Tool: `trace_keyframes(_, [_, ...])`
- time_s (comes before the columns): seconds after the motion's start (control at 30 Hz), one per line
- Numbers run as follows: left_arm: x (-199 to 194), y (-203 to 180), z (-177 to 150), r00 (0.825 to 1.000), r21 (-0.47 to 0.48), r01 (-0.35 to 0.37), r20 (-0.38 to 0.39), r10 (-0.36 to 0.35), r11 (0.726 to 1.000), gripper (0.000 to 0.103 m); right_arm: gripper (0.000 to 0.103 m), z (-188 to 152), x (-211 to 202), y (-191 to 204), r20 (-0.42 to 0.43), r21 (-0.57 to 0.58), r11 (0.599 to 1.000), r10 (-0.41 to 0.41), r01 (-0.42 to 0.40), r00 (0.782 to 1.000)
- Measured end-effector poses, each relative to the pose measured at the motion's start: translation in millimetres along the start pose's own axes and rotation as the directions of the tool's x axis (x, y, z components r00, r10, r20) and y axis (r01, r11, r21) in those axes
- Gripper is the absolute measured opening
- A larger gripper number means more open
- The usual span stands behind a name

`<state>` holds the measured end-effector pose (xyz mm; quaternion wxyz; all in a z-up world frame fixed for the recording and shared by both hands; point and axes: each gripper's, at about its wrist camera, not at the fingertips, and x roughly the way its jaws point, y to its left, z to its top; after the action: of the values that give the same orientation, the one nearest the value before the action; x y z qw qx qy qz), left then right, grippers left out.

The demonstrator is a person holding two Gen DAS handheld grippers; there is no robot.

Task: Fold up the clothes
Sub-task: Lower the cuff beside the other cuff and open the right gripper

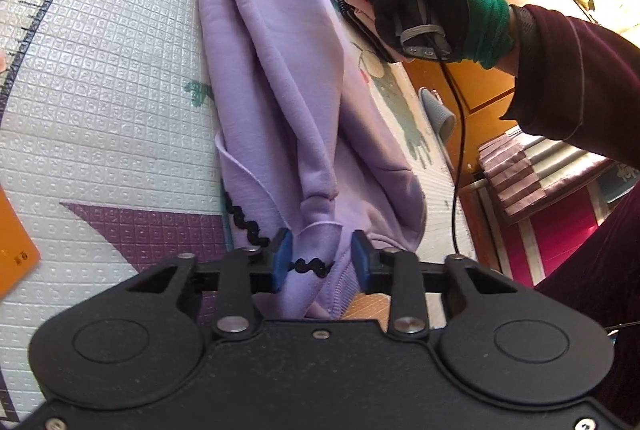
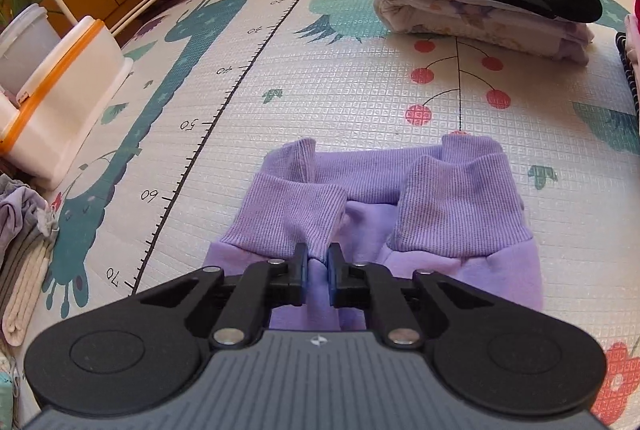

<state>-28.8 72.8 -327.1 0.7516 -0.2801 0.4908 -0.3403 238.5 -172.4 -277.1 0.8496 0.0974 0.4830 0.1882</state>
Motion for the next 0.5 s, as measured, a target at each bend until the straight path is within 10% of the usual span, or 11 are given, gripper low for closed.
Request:
trace_keyframes(0.23, [0, 36, -3, 0.996, -0.253, 0.088, 0.012, -0.087, 0.964, 0.013, 0.011, 7, -7, -11, 0.071, 0.053, 0.998, -0.036, 0.032, 0.997])
trace_keyframes(0.5, [1, 38, -5, 0.996, -0.280, 0.092, 0.020, -0.090, 0.956, 0.014, 0.016, 5, -2, -4, 0.066, -0.061, 0.998, 0.004, 0.001, 0.998])
